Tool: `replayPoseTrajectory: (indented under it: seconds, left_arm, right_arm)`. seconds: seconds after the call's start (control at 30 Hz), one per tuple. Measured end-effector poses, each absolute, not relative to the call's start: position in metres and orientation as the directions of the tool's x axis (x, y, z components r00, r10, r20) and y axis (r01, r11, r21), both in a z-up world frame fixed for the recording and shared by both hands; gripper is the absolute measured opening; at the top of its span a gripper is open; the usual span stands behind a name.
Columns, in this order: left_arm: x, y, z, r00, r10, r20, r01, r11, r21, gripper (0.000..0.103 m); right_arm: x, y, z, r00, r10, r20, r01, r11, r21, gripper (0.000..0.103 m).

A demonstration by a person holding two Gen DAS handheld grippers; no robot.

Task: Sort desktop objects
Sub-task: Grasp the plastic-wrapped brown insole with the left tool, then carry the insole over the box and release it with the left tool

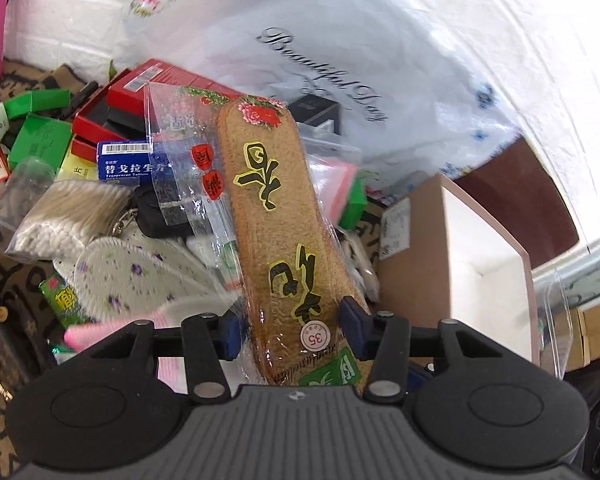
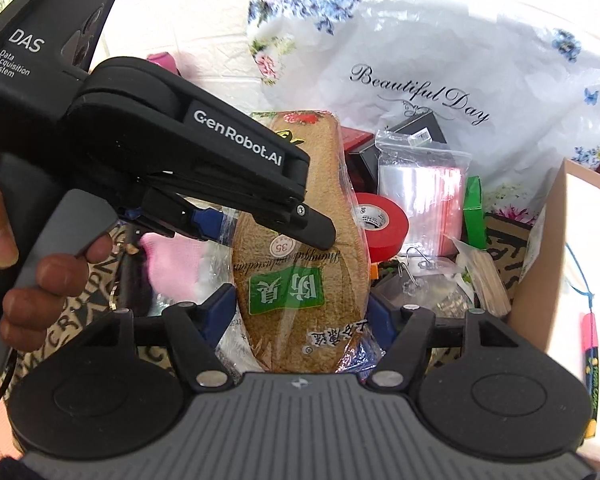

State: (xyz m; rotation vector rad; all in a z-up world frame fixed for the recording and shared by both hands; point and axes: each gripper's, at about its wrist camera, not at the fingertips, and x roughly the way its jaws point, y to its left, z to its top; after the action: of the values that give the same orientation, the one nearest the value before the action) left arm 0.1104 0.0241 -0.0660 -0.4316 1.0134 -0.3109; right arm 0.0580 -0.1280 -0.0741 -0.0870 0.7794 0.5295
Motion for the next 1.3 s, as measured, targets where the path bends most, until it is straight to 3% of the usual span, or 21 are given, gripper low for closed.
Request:
replayPoseTrajectory:
  seconds: [0.4, 0.93, 1.3]
  left_arm:
    - [0.067, -0.045, -0.029, 0.511, -0.518, -0.686, 0.242, 0.852, -0.464, 0.049]
    - [0.077, -0.185, 0.013, 0.475, -0.699, -0.535, 0.460, 0.716, -0.526, 0.049]
    - [0.120, -0.257, -0.002, 0.397, -0.745, -0.537, 0.490, 0.666, -0.562, 0.049]
  right_arm:
    - [-0.002, -0.180, -0.042, 0.694, 0.351, -0.629, -0.389, 0.918, 0.083, 0.067]
    - [-0.023, -0.305, 0.001, 0.856, 0.152, -0.494, -0.216, 0.974, -0.074, 0.067]
    - [0.015, -0.369, -0.010, 0.873, 0.078, -0.481, -0.176, 0.971, -0.163, 0.067]
